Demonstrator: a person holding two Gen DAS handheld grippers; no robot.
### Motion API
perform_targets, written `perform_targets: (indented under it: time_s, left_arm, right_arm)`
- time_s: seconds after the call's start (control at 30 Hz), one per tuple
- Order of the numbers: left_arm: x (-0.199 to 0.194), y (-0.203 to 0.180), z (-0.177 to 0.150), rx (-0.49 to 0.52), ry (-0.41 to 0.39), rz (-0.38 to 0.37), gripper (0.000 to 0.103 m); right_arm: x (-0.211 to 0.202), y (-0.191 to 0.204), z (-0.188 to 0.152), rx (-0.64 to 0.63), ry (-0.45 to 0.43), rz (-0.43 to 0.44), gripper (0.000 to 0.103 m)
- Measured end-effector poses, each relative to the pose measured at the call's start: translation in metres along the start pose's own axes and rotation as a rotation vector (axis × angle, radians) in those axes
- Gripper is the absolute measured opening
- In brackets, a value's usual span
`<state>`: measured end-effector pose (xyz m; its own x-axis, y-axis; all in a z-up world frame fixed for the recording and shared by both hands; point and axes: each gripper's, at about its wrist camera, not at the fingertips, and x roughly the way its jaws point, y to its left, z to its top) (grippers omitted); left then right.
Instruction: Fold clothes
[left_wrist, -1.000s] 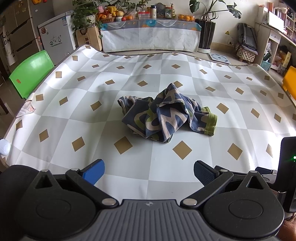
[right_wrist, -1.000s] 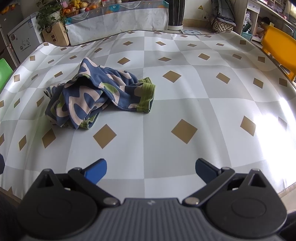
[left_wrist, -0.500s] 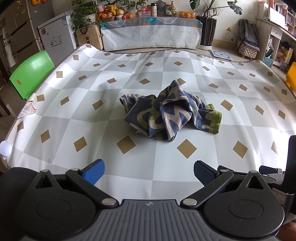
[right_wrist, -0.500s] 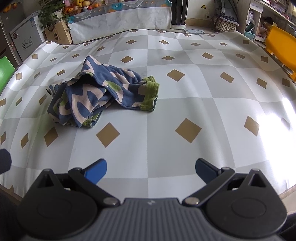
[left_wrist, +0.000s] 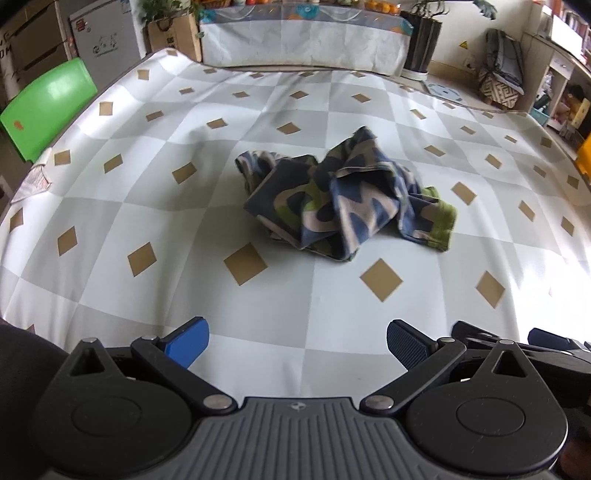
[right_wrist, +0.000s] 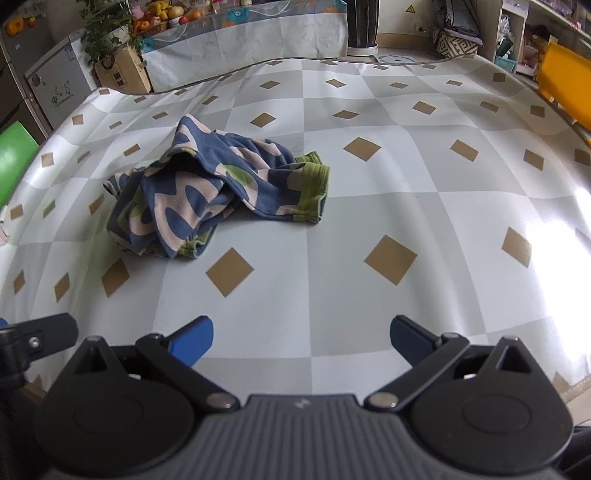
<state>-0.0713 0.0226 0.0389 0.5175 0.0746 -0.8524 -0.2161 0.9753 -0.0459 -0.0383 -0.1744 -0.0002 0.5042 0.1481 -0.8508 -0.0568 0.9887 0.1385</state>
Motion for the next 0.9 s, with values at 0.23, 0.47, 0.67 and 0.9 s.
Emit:
perform_targets:
  time_s: [0.23, 0.47, 0.67, 0.9]
  left_arm:
    - [0.015, 0.011, 0.017, 0.021, -0.017, 0.018, 0.103]
    - [0.034, 0.017, 0.040, 0.060, -0.018, 0.050, 0.103]
    - [0.055, 0.017, 0.059, 0.079, 0.009, 0.052, 0.103]
    - [0.079, 0.029, 0.089, 0.019, 0.029, 0.078, 0.103]
  right_arm:
    - [0.008, 0.003, 0.015, -0.002, 0.052, 0.053, 0.101]
    - [0.012, 0.007, 0.041, -0.099, 0.022, 0.102, 0.100]
    - [0.030, 0.004, 0.068, -0.115, 0.042, 0.136, 0.100]
    - [0.057, -0.010, 0.100, -0.046, 0.063, 0.125, 0.099]
